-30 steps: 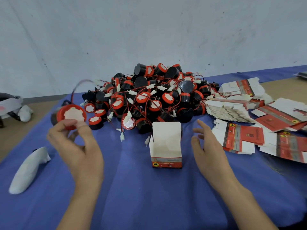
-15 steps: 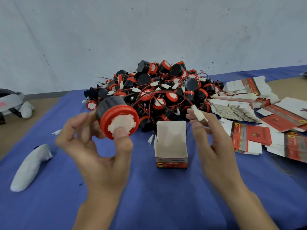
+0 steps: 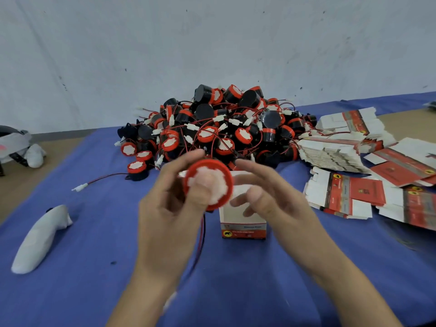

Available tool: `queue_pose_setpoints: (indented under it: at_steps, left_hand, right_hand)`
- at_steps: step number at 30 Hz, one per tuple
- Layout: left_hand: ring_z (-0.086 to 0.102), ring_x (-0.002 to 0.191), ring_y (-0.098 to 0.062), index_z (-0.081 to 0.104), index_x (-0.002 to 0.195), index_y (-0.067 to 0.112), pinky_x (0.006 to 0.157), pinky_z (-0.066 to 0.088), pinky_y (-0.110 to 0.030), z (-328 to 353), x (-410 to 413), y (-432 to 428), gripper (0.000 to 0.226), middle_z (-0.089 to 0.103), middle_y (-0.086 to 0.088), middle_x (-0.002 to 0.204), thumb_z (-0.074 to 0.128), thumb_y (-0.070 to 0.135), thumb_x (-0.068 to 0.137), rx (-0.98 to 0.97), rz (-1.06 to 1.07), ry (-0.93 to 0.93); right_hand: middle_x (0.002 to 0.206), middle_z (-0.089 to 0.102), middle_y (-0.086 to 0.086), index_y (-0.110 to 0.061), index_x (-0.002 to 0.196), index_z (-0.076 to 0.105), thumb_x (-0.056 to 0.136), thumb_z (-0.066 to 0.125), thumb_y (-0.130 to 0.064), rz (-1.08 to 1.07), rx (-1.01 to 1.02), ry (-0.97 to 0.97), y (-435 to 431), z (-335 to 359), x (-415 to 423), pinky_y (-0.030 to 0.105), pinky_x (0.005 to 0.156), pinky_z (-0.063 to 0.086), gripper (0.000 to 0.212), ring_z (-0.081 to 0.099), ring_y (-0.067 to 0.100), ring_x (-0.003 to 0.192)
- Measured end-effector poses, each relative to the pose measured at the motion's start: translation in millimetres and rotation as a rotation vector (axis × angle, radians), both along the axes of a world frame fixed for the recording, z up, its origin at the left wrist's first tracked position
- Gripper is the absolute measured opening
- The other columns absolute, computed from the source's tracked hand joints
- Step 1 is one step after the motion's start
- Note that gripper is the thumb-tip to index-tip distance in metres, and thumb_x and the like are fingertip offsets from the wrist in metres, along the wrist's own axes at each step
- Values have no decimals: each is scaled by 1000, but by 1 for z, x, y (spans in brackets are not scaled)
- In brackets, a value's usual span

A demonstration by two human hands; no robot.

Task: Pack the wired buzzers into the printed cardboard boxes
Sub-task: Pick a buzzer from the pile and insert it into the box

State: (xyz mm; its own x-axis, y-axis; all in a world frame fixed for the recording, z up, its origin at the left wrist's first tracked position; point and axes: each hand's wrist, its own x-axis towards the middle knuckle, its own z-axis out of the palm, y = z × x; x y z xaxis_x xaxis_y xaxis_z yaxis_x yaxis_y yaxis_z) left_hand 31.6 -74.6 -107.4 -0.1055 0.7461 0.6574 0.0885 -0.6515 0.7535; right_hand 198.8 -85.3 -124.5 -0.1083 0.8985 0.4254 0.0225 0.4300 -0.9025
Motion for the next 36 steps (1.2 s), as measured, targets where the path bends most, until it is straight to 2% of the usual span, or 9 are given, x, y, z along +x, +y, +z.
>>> queue_pose_setpoints:
  at_steps: [5, 9, 14, 19, 22, 25, 28, 31, 36]
  left_hand:
    - [62, 108, 11, 61, 124, 47, 81, 45, -2, -9, 8, 2, 41, 66, 27, 117, 53, 58, 85, -147, -143, 31]
    - [63, 112, 1, 40, 144, 46, 92, 51, -18, -21, 12, 4, 56, 63, 23, 126, 54, 59, 91, -258, -282, 182]
    - [56, 63, -1, 31, 142, 56, 55, 38, -14, -40, 15, 4, 42, 58, 21, 77, 40, 56, 102, -113, -34, 562]
    - [54, 79, 12, 36, 140, 49, 59, 40, -6, -42, 20, -1, 45, 53, 42, 96, 52, 44, 98, 13, 59, 749]
    - [59, 84, 5, 48, 138, 41, 60, 49, -21, -44, 21, 0, 39, 59, 28, 111, 50, 45, 99, 3, 57, 715]
    - [59, 73, -2, 54, 130, 40, 54, 48, -28, -43, 26, -4, 34, 62, 20, 100, 44, 51, 99, 18, 48, 725]
    - [63, 72, -7, 53, 124, 41, 56, 51, -36, -41, 28, -5, 28, 69, 17, 95, 41, 51, 100, 24, 36, 714]
    - [66, 80, -5, 61, 117, 38, 62, 53, -35, -41, 26, -2, 26, 70, 21, 98, 44, 49, 100, -7, 7, 653]
    - [67, 86, -5, 64, 98, 38, 69, 51, -20, -42, 19, 5, 17, 71, 22, 90, 54, 51, 96, -92, -114, 484]
  right_hand:
    - [116, 72, -2, -30, 132, 62, 97, 59, -40, 8, -4, 67, 0, -8, -13, 25, 84, 57, 37, 71, 17, 101]
    - [113, 74, 0, -26, 123, 67, 94, 62, -33, -82, -14, 221, 4, -11, -14, 23, 80, 57, 31, 73, 16, 98]
    - [116, 72, -1, -34, 126, 63, 96, 52, -46, -229, -49, 329, 8, -14, -6, 27, 82, 58, 34, 71, 17, 102]
    - [124, 68, -16, -39, 135, 56, 93, 51, -52, -165, -60, 249, 7, -16, -8, 19, 88, 54, 44, 67, 6, 113]
    - [119, 70, -17, -37, 136, 54, 88, 62, -49, -171, -44, 242, 7, -17, -9, 13, 83, 53, 50, 67, 4, 109]
    - [118, 70, -19, -42, 133, 56, 87, 68, -54, -216, -36, 284, 7, -17, -8, 10, 79, 52, 49, 67, 0, 107]
    - [123, 69, -16, -50, 125, 61, 84, 71, -57, -239, -37, 321, 9, -16, -6, 21, 87, 55, 43, 66, 8, 115]
    - [124, 70, -7, -51, 122, 64, 74, 76, -66, -240, -46, 369, 10, -13, 0, 37, 94, 54, 52, 67, 20, 117]
    - [115, 74, 5, -36, 127, 67, 72, 79, -59, -119, -130, 452, 8, -8, 4, 23, 78, 57, 61, 73, 22, 102]
